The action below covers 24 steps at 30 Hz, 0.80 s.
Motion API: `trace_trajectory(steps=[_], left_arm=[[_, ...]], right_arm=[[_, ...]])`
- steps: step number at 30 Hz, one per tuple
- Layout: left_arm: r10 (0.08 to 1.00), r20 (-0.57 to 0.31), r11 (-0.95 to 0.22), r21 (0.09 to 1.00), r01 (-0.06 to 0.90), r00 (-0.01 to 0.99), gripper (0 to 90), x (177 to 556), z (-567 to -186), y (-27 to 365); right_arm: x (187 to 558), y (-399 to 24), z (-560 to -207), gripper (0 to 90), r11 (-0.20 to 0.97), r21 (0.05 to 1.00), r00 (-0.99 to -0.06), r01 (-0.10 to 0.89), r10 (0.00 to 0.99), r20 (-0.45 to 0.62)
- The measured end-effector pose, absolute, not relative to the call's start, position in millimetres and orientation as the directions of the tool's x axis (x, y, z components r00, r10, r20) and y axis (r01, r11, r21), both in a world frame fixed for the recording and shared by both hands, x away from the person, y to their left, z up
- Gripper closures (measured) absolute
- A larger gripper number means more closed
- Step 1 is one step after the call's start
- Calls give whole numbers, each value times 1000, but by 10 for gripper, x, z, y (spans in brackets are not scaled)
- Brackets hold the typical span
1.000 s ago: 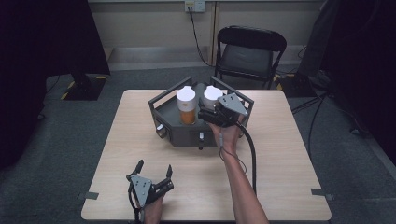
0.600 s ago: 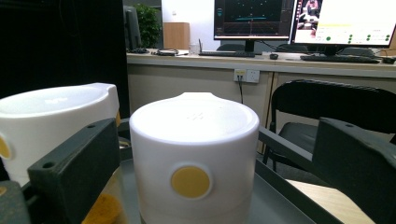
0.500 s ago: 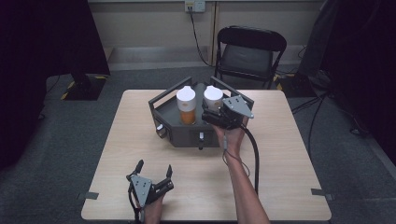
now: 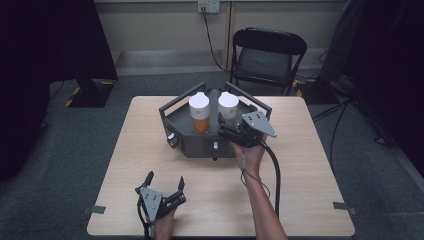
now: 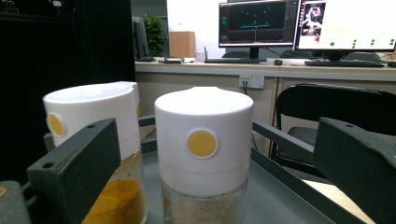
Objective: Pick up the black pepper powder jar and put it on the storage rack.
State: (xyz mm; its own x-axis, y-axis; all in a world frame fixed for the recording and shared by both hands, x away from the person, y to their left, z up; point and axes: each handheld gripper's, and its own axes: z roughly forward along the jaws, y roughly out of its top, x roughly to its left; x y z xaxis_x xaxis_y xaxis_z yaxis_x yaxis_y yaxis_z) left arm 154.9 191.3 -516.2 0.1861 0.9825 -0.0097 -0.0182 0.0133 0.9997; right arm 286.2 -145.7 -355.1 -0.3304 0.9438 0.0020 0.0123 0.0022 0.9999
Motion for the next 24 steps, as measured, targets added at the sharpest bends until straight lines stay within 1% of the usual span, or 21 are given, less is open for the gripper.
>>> trace_trajectory(steps=[6,24], left_arm=[[982,-10,13,1000,-18,186,3,1549,-5161,1912],[983,-10,13,1000,-18,186,4,1549,-5161,1912]], right_arm=[[2752,-1468,-3588,0,8,1000,-339,-7,941,-10],[2504,-1572,-3740,0,-10,1000,-328,-6,945,7]])
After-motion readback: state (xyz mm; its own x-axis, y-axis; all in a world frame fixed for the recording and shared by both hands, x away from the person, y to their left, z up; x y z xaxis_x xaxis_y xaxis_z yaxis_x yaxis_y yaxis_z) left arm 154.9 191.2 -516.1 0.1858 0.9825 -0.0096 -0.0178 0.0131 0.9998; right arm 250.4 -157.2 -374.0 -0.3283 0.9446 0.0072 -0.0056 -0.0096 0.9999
